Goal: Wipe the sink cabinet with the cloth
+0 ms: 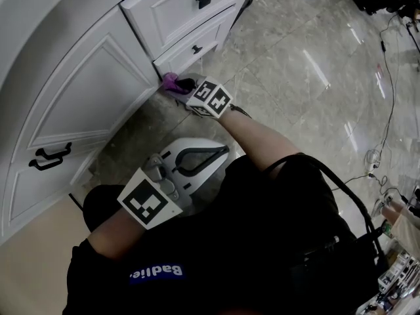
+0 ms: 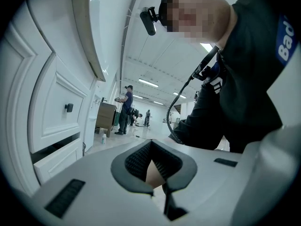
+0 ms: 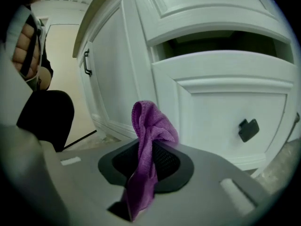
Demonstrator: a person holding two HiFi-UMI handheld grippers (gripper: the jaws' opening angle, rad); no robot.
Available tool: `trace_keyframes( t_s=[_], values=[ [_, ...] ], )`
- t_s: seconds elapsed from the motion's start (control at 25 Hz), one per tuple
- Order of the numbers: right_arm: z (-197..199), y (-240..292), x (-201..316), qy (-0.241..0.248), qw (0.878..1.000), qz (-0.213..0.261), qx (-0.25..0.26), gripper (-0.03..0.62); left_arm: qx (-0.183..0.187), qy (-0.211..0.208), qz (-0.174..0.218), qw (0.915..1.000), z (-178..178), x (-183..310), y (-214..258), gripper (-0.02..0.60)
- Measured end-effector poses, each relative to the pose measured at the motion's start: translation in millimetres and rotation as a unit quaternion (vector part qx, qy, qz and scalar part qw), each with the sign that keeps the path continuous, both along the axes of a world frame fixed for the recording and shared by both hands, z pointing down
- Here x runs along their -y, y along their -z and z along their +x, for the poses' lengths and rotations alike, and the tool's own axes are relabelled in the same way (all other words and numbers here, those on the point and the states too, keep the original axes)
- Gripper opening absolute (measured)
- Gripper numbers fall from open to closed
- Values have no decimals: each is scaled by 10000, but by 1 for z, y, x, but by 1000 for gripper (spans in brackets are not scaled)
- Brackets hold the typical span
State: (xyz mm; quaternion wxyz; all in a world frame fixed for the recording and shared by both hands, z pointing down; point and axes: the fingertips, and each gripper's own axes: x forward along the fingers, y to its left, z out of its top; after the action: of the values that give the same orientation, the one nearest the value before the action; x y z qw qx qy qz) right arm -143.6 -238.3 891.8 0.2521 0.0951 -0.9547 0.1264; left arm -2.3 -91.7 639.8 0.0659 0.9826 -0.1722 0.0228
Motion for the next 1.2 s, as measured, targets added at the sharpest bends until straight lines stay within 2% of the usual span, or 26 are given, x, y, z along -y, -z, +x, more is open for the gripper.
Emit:
trace_keyframes(
  t_s=[0.12, 0.2, 0.32, 0.44, 0.52, 0.6, 0.84, 1.04, 1.2],
  values=[
    [12, -7, -7, 414, 9986, 238, -224, 71, 25, 24, 2, 10000, -2, 2, -2, 5],
    [37, -21, 12, 200, 9981, 273, -506, 71, 37, 79, -51, 9999, -4, 2, -4, 5],
    [91, -42, 64, -780, 9948, 86, -656, 71, 28, 197, -228, 9995, -6, 0, -8, 5],
    [145, -52, 119, -1845, 9808, -50, -630, 71, 138, 260, -297, 9991, -9, -4, -17, 5],
    [170, -58, 147, -2300, 9709, -69, -671, 71, 237, 323, -373, 9985, -13, -7, -25, 5],
    [182, -64, 167, -2513, 9651, -68, -733, 71, 296, 409, -448, 9977, -17, -8, -31, 5],
    [171, -71, 192, -2631, 9623, -111, -679, 71, 393, 533, -615, 9959, -23, -8, -45, 5],
    [143, -79, 169, -2641, 9626, -397, -451, 71, 341, 485, -618, 9963, -22, -8, -42, 5],
    [109, -86, 135, -2260, 9714, -598, -422, 71, 245, 340, -522, 9978, -19, -6, -37, 5]
  ],
)
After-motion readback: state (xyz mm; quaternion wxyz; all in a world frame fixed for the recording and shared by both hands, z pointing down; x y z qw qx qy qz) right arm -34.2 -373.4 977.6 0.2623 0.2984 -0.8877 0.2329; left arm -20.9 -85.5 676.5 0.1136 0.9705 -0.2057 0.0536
